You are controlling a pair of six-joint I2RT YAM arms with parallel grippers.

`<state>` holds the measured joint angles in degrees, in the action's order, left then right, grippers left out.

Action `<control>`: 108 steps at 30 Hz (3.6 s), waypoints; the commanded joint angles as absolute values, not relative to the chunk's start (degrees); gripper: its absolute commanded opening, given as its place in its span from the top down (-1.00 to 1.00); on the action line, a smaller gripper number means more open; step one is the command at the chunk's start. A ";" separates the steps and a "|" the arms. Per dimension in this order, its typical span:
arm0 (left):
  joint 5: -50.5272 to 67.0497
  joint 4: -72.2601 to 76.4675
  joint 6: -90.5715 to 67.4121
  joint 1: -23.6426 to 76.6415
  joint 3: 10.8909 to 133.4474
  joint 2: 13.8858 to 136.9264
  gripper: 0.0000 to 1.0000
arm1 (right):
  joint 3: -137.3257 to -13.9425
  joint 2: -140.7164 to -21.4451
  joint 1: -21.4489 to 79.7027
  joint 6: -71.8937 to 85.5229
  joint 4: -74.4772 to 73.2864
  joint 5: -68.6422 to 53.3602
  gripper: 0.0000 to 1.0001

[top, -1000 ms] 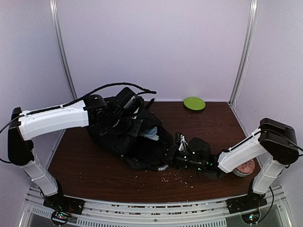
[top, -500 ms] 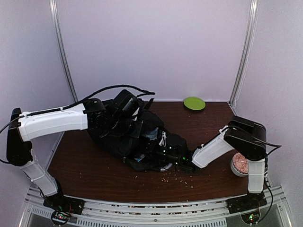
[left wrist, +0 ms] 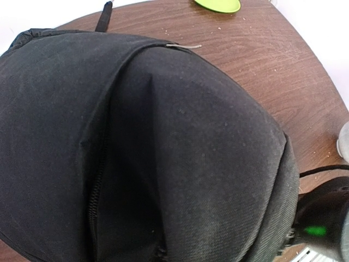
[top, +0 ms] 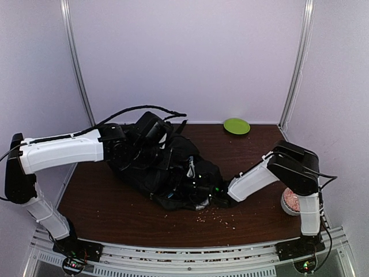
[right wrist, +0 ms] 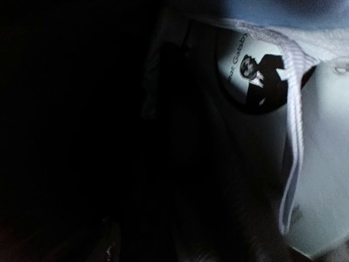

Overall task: Pack the student bag
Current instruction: Place the personal item in the student bag, then adjust the student bag at the center of the board.

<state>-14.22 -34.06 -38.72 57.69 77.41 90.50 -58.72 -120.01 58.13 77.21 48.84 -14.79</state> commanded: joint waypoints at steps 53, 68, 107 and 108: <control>-13.35 -25.01 -40.38 53.17 70.54 76.50 1.00 | -61.12 -107.35 57.49 63.39 30.08 -25.32 -0.19; -36.39 -54.56 -34.39 45.43 70.44 56.23 1.00 | -37.10 -59.39 58.13 38.67 1.70 -7.56 -0.49; -21.09 -30.13 -30.20 52.07 84.76 93.81 -0.96 | -25.46 -54.07 55.82 40.46 2.71 7.29 -0.51; -22.47 -30.22 -30.96 52.05 81.56 90.26 -0.96 | -25.79 -55.09 55.81 40.59 3.62 5.58 -0.51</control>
